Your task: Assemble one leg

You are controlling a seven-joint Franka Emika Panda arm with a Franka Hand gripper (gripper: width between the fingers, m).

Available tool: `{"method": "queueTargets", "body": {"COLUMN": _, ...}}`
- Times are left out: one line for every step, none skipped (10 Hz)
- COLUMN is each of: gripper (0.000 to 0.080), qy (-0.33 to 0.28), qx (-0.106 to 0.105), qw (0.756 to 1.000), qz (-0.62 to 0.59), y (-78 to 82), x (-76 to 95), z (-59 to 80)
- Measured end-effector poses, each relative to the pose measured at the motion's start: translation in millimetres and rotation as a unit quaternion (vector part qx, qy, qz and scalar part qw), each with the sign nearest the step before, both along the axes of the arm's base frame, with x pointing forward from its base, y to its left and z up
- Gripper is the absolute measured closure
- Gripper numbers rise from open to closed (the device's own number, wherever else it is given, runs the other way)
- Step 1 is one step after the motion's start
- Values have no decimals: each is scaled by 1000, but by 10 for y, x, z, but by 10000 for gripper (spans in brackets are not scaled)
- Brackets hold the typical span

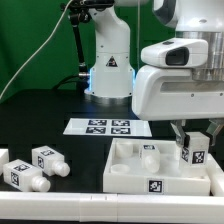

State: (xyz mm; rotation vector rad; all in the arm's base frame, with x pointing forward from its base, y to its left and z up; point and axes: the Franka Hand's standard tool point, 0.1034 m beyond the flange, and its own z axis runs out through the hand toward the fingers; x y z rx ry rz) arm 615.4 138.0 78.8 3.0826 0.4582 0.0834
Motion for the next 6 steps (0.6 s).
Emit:
{"method": "queueTargets", "body": {"gripper": 515, "qy": -1, "qx": 3, "qw": 999, "qz": -40, "y": 1, "x": 0, "z": 0}}
{"method": "queueTargets", "body": {"gripper": 515, "qy": -1, "qx": 5, "qw": 997, "qz": -72, "y": 3, "x": 0, "z": 0}}
{"method": "queueTargets", "body": {"gripper": 515, "qy": -1, "qx": 12, "qw": 989, "qz": -145, "y": 18, "x": -5, "z": -1}}
{"method": "queueTargets", "body": {"gripper": 515, "qy": 0, "qx": 20, "qw": 974, "qz": -225, "y": 44, "x": -14, "z": -3}}
{"method": "queueTargets", "body": {"gripper": 515, "qy": 0, "qx": 24, "qw": 957, "qz": -289, "y": 19, "x": -15, "z": -2}}
{"method": "queueTargets", "body": {"gripper": 515, "qy": 0, "qx": 25, "qw": 940, "qz": -341, "y": -26, "x": -23, "z": -3}}
